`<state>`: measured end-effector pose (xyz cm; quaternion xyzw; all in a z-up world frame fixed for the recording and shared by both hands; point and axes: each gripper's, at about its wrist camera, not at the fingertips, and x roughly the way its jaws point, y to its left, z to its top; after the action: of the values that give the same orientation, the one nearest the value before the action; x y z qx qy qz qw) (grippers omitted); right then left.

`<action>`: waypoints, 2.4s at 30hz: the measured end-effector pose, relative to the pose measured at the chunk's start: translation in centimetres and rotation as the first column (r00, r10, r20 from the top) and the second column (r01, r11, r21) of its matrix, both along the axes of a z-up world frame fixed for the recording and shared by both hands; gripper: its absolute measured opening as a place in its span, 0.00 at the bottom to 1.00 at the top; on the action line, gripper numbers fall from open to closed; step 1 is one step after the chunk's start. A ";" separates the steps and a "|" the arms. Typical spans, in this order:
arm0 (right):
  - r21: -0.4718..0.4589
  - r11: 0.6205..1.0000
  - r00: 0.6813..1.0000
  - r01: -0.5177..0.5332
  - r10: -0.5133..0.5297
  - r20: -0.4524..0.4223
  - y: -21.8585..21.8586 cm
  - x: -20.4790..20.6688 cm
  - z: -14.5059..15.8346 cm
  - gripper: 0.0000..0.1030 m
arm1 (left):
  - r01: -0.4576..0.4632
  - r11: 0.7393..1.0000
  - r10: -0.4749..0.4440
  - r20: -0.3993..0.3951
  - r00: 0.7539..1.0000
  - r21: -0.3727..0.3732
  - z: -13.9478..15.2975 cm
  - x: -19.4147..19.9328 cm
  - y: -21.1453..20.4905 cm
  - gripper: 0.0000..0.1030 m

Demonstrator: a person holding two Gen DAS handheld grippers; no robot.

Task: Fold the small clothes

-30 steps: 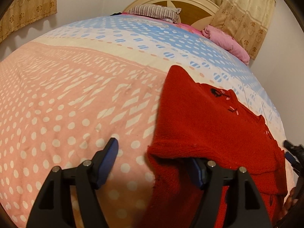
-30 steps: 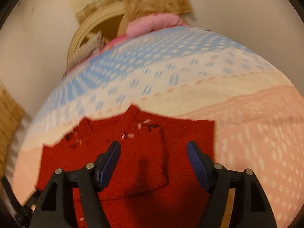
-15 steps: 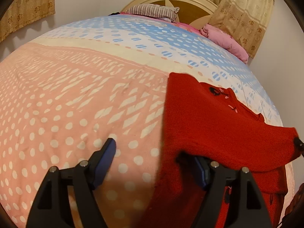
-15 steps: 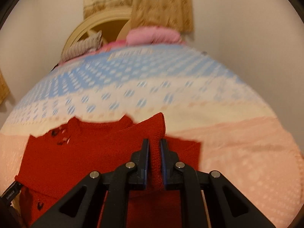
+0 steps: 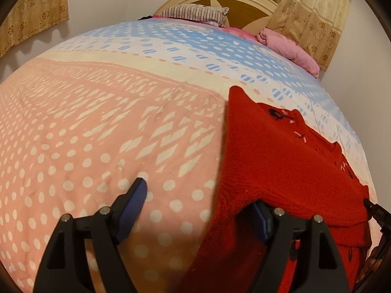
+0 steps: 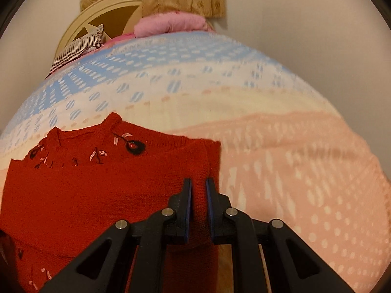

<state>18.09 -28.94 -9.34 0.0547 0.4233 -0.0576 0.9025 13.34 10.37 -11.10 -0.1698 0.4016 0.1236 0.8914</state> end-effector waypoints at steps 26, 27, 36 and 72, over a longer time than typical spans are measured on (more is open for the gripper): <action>0.033 0.996 0.985 -0.081 0.075 0.154 -0.5 -6.6 5.5 0.51 | 0.122 0.973 -0.122 -0.015 0.992 0.195 2.0 2.7 -1.5 0.79; 0.043 0.993 0.987 -0.105 0.099 0.127 0.2 -5.7 4.6 0.51 | 0.115 0.976 -0.111 -0.032 0.993 0.187 1.4 2.8 -1.2 0.80; -0.012 0.983 0.982 -0.184 0.184 -0.036 2.7 -2.4 0.2 0.52 | 0.110 0.992 -0.107 -0.054 0.993 0.065 0.4 3.3 0.7 0.94; 0.364 0.901 0.953 -0.237 0.288 -0.093 -2.2 -35.9 -2.1 0.62 | 0.692 0.716 -0.686 0.091 0.722 -0.096 0.3 -25.0 -0.6 0.92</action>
<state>-17.78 -31.17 -11.41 0.1517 0.4946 0.1369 0.8447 -11.67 9.77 -10.82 -0.0659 0.4210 -0.2460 0.8705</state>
